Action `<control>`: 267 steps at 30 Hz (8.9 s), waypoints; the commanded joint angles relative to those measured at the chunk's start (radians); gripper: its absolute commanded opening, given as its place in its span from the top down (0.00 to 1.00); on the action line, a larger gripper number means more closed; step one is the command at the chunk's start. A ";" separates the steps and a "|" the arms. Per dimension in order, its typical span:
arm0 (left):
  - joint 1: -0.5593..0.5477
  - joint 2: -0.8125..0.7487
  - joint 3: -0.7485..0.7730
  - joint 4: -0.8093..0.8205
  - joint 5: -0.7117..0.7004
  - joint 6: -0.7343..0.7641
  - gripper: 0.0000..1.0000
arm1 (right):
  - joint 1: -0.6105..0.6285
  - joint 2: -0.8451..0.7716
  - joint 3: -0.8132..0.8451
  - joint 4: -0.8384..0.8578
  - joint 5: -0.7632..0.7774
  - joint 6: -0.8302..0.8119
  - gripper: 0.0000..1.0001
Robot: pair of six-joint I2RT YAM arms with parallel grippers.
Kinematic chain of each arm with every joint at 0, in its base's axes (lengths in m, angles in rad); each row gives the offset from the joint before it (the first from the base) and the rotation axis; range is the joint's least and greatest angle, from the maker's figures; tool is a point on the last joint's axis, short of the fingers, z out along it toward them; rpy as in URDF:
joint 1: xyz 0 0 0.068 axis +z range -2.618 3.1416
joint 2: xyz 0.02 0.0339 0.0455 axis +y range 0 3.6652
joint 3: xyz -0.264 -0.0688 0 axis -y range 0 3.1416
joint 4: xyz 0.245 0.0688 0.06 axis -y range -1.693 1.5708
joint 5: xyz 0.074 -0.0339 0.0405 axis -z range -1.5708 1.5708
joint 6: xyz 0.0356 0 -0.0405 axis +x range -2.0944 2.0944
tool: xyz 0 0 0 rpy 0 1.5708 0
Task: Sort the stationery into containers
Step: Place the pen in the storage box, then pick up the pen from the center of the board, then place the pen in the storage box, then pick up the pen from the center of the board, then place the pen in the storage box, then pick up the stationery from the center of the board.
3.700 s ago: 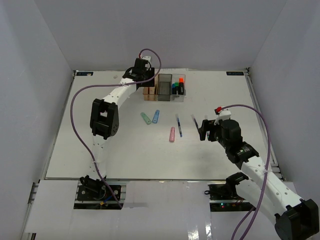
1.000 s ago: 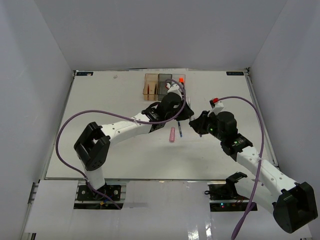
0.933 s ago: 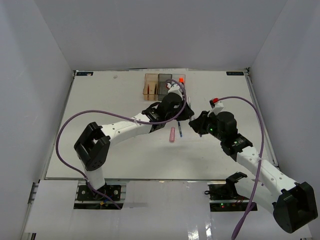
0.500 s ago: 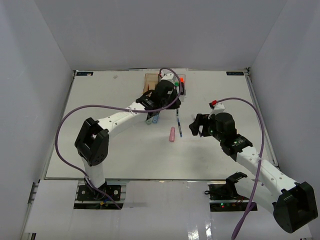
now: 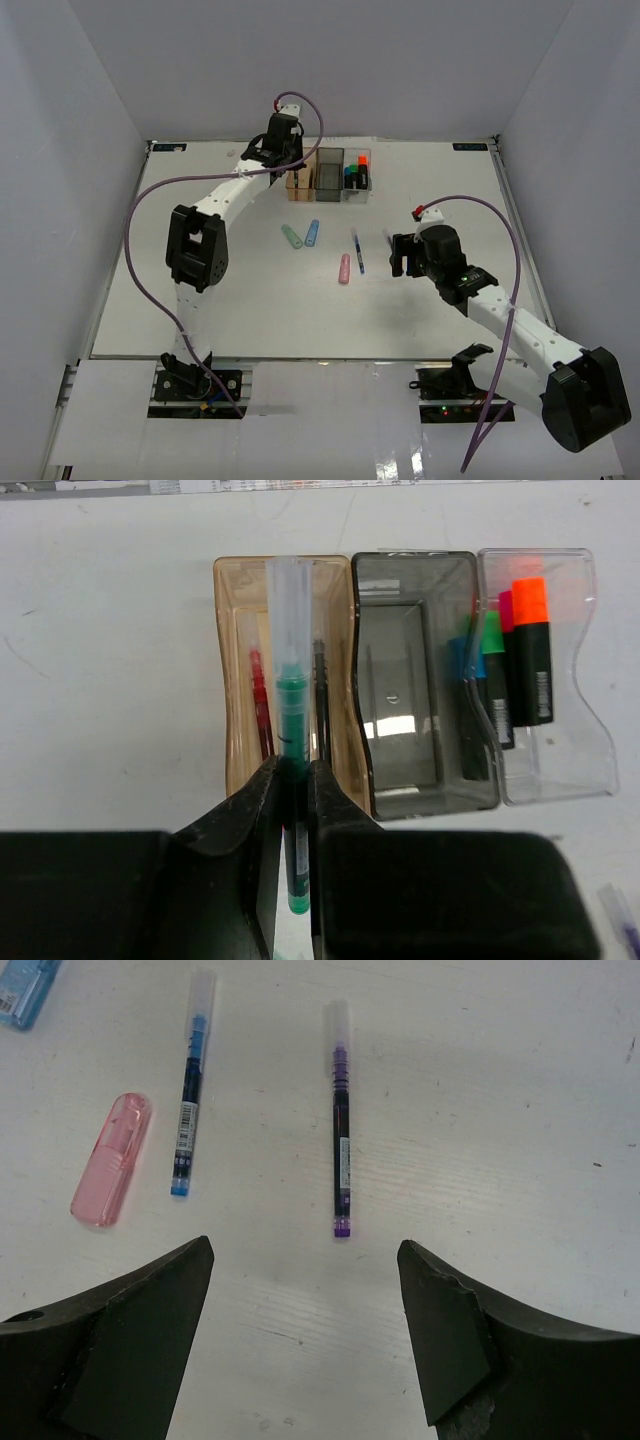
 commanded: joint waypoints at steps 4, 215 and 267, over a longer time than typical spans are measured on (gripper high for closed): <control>0.029 0.118 0.172 -0.011 0.037 0.082 0.77 | -0.007 0.026 0.043 0.011 0.011 -0.036 0.20; 0.025 0.204 0.310 -0.010 -0.032 0.121 0.77 | 0.099 -0.388 -0.276 0.174 0.141 0.046 0.08; 0.116 -0.991 -0.918 0.041 -0.085 -0.030 0.02 | 0.398 0.747 0.448 -0.017 0.238 0.303 0.17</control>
